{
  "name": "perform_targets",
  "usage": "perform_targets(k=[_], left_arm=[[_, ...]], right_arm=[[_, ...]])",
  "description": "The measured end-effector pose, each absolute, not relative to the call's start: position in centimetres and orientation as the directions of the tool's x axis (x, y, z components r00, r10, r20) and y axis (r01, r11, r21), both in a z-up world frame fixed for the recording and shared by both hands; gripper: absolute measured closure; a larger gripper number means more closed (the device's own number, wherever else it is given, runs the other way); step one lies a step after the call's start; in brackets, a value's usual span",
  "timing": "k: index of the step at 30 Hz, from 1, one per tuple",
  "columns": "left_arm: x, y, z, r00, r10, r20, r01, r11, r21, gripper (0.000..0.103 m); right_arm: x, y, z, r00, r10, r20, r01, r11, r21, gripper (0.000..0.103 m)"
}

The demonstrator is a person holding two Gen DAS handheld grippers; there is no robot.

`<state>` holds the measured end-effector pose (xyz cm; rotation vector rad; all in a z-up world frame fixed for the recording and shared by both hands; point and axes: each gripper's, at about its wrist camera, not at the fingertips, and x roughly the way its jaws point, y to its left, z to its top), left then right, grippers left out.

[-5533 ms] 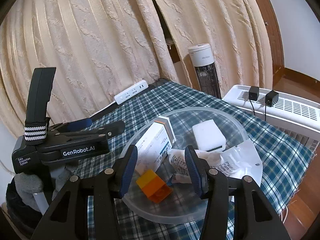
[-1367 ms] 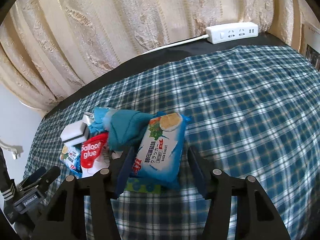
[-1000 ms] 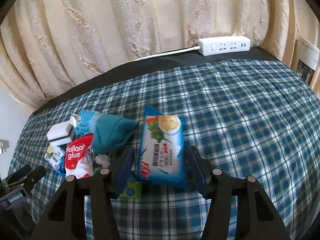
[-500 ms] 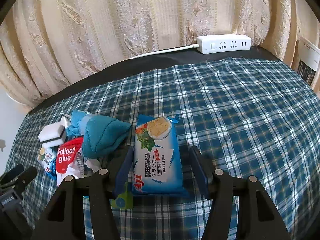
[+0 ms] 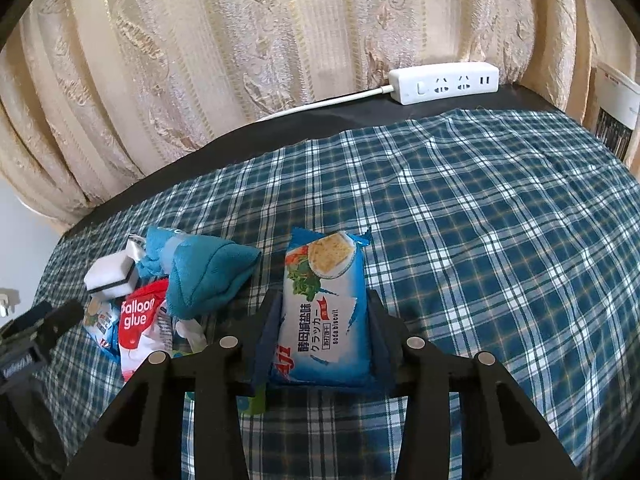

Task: Organize objects
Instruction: 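Grasp the blue cracker packet with the right gripper, then grasp the white-grey sponge block with the left gripper while the right holds the cracker packet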

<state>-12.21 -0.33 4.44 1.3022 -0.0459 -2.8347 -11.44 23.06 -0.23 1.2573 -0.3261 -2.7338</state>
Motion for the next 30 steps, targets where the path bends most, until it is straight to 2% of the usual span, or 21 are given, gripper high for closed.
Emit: perform_targets(k=[6, 14, 17, 19, 22, 30], left_arm=[[-14.0, 2.5, 4.2, -0.654, -0.035, -0.755, -0.029, -0.997, 0.072, 0.001], [-16.2, 2.6, 2.8, -0.625, -0.062, -0.778, 0.008, -0.997, 0.073, 0.002], [-16.6, 2.4, 2.3, -0.614, -0.050, -0.787, 0.004, -0.998, 0.060, 0.017], [-16.6, 2.2, 2.1, -0.605, -0.038, -0.795, -0.001, -0.999, 0.049, 0.032], [-16.7, 1.9, 1.7, -0.595, -0.026, -0.803, 0.000, -0.999, 0.033, 0.048], [-15.1, 1.4, 3.5, -0.646, 0.001, -0.764, -0.001, -1.000, -0.001, 0.049]], right_arm=[[-11.4, 23.4, -0.4, -0.651, -0.202, -0.732, 0.003, -0.965, 0.263, 0.060], [-11.4, 23.6, -0.3, -0.653, -0.201, -0.730, -0.004, -0.963, 0.269, 0.059], [-11.4, 23.6, -0.3, -0.654, -0.200, -0.730, -0.005, -0.963, 0.268, 0.055], [-11.4, 23.7, -0.3, -0.656, -0.196, -0.729, -0.008, -0.964, 0.267, 0.053], [-11.4, 23.7, -0.2, -0.657, -0.196, -0.728, -0.009, -0.963, 0.268, 0.053], [-11.3, 23.3, 0.0, -0.652, -0.210, -0.728, 0.015, -0.964, 0.265, 0.055]])
